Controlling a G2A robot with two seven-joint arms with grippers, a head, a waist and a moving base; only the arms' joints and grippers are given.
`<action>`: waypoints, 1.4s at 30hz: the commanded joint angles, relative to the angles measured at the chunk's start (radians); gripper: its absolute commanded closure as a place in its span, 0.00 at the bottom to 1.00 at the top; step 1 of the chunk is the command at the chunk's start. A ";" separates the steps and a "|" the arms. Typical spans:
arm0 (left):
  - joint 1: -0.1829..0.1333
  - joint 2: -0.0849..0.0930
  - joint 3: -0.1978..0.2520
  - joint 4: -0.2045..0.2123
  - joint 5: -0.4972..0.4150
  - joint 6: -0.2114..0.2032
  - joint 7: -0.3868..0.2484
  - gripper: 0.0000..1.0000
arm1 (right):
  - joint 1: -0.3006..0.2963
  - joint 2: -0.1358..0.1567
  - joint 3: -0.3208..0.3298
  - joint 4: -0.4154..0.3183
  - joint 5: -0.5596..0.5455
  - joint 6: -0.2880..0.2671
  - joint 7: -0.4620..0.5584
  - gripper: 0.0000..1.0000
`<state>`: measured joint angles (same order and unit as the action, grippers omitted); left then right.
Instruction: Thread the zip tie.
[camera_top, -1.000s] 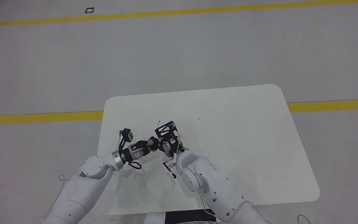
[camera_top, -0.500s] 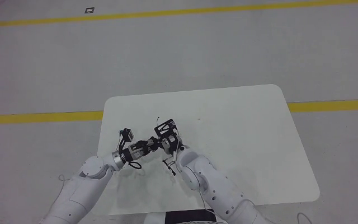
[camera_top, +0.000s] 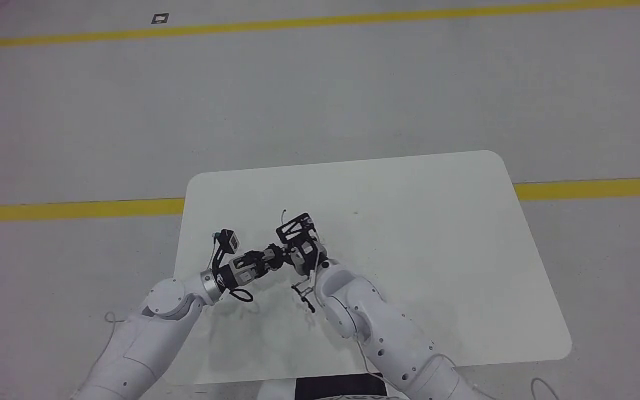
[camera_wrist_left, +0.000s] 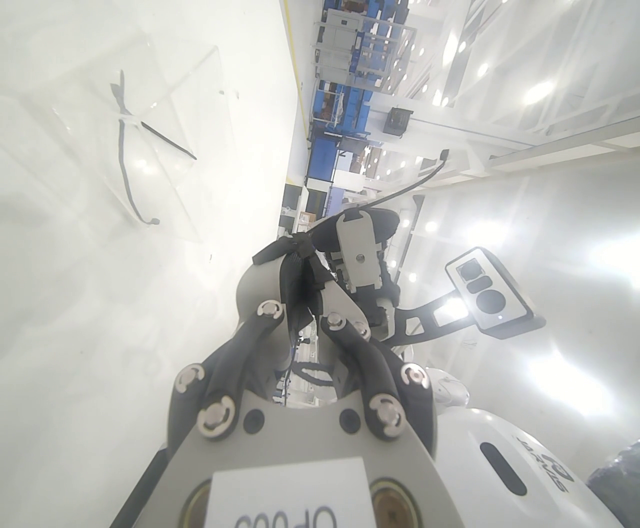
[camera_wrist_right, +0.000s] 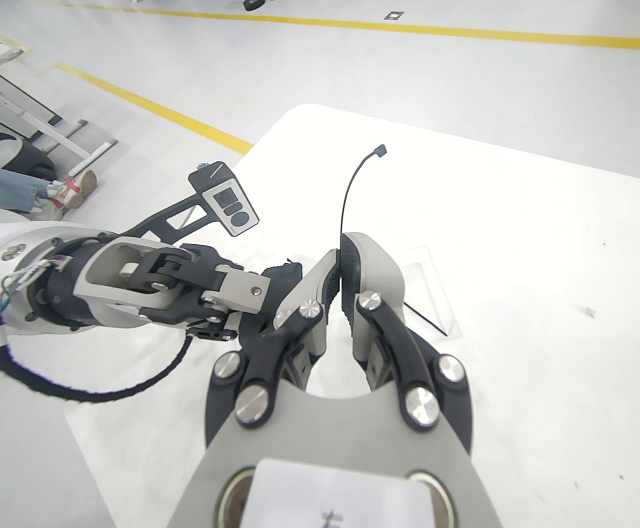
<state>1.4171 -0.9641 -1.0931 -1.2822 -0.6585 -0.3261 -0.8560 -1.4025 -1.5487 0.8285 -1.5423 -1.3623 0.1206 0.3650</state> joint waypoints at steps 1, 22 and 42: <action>0.000 0.000 0.000 0.000 0.000 0.000 0.000 1.00 | 0.001 0.000 0.001 0.002 0.001 -0.001 0.001 1.00; 0.000 0.000 0.000 0.000 0.000 0.000 0.000 1.00 | 0.011 -0.003 -0.003 0.019 0.016 -0.006 0.002 1.00; 0.000 0.000 0.000 0.000 0.000 0.000 0.000 1.00 | -0.004 0.001 0.019 0.017 0.084 -0.036 -0.003 1.00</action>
<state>1.4171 -0.9641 -1.0931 -1.2822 -0.6585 -0.3261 -0.8560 -1.4051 -1.5482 0.8472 -1.5252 -1.2769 0.0850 0.3615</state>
